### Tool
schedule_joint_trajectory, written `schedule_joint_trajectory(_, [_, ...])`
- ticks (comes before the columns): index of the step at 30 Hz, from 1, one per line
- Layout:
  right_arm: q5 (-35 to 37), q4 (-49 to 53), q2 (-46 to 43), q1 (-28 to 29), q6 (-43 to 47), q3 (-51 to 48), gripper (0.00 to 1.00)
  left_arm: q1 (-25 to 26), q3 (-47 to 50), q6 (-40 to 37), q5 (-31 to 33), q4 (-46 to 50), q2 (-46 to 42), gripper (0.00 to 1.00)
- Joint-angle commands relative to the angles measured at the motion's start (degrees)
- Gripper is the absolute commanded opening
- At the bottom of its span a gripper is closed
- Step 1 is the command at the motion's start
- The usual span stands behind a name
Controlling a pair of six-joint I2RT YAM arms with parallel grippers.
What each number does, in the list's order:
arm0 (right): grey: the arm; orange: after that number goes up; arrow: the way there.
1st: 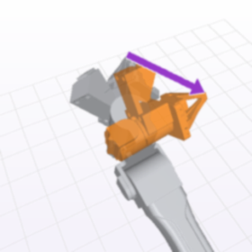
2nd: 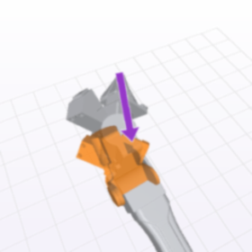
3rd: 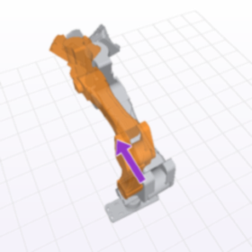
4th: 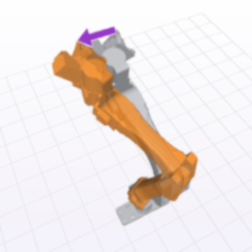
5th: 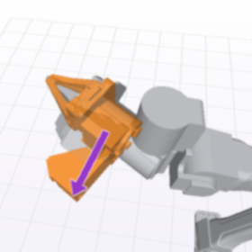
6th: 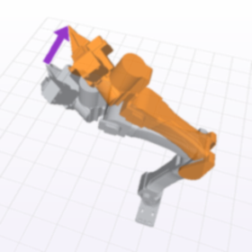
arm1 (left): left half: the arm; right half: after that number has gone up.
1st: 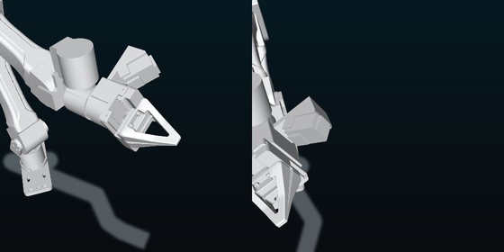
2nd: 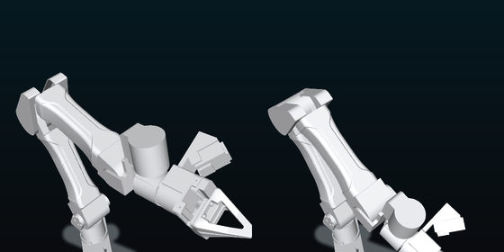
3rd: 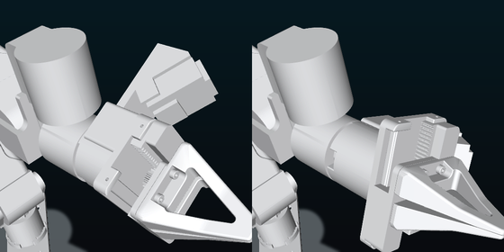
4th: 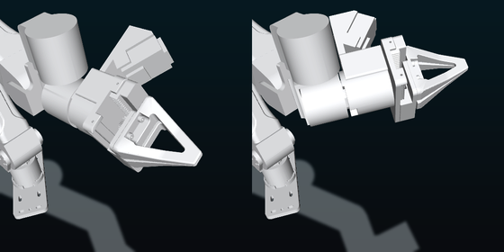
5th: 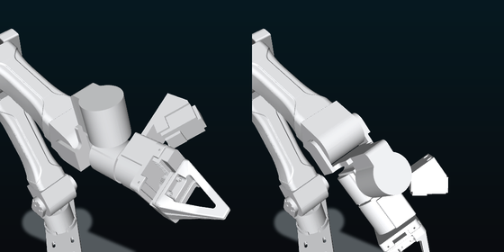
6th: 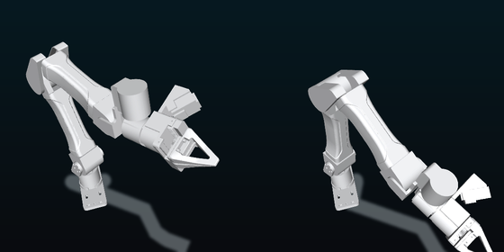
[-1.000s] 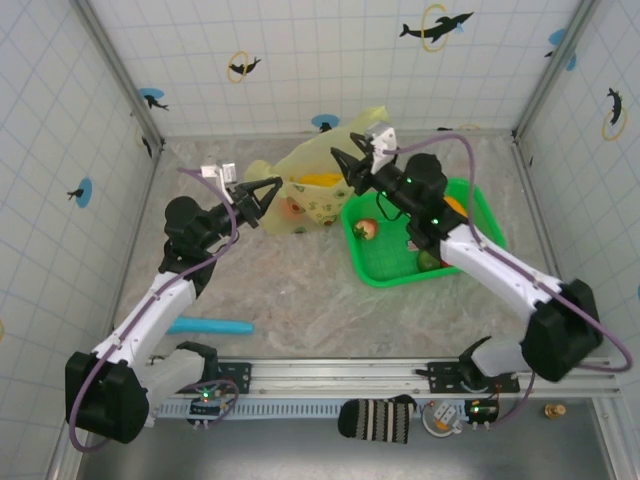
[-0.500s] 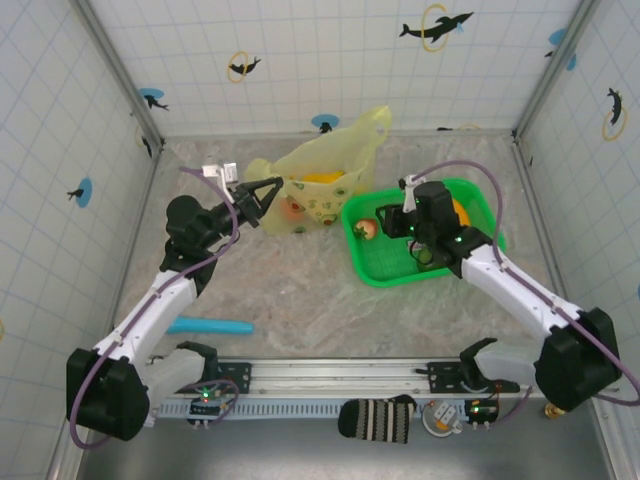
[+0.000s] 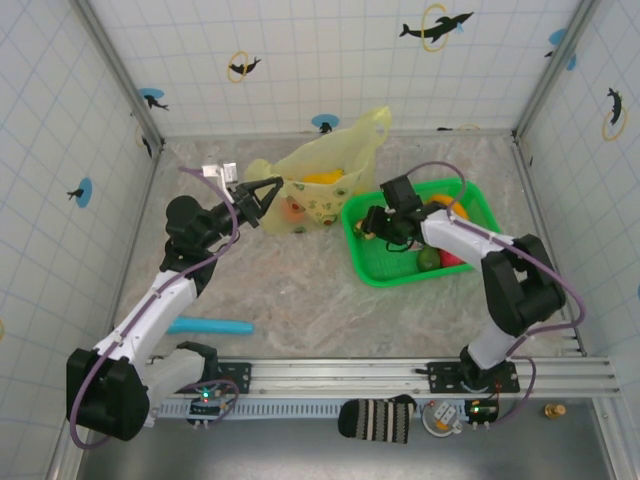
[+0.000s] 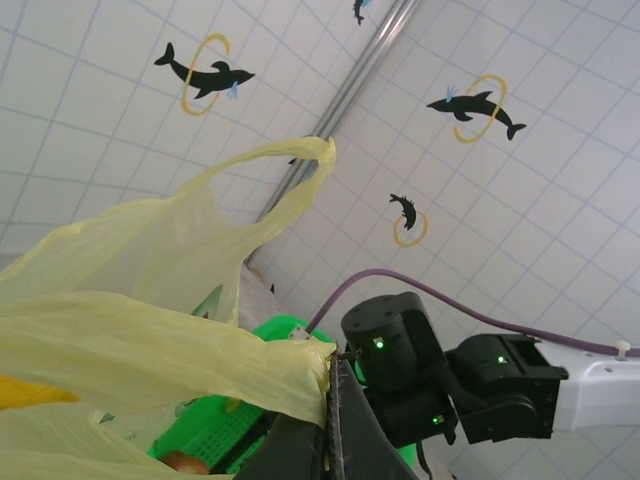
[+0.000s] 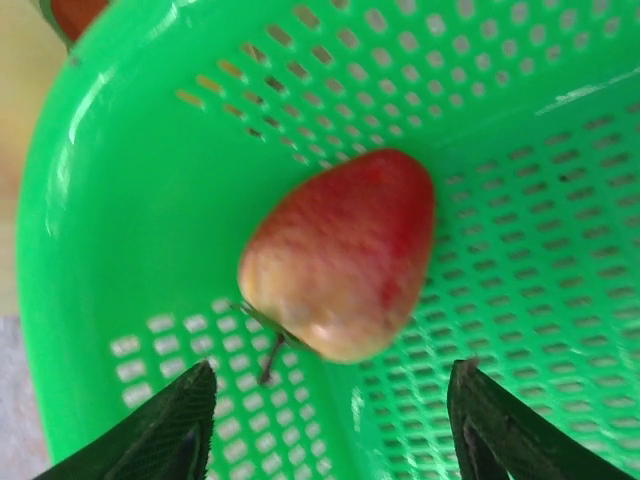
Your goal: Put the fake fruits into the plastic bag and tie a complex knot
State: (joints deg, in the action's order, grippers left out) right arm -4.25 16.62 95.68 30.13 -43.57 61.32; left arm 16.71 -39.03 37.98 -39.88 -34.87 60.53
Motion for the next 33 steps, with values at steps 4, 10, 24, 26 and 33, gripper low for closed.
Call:
schedule_joint_trajectory(4, [3.3,1.6,4.2,1.0,-4.3,3.4,0.7,-0.5,0.5,0.6,-1.3,-2.2,-0.2,0.0])
schedule_joint_trajectory(10, [4.3,2.1,8.6,0.9,-3.5,6.2,0.7,-0.4,0.5,1.0,-1.5,-2.6,-0.2,0.0])
schedule_joint_trajectory(24, [10.4,5.6,10.6,-0.1,1.8,7.4,0.59,-0.5,0.6,1.4,-1.7,-3.0,-0.3,0.0])
schedule_joint_trajectory(26, [10.6,6.1,9.9,-0.3,2.9,7.3,0.59,-0.4,0.7,1.6,-1.7,-3.0,-0.3,0.0])
schedule_joint_trajectory(33, [9.6,6.0,6.7,-1.5,4.7,6.0,0.89,-0.5,0.6,1.4,-1.7,-3.1,-0.4,0.0])
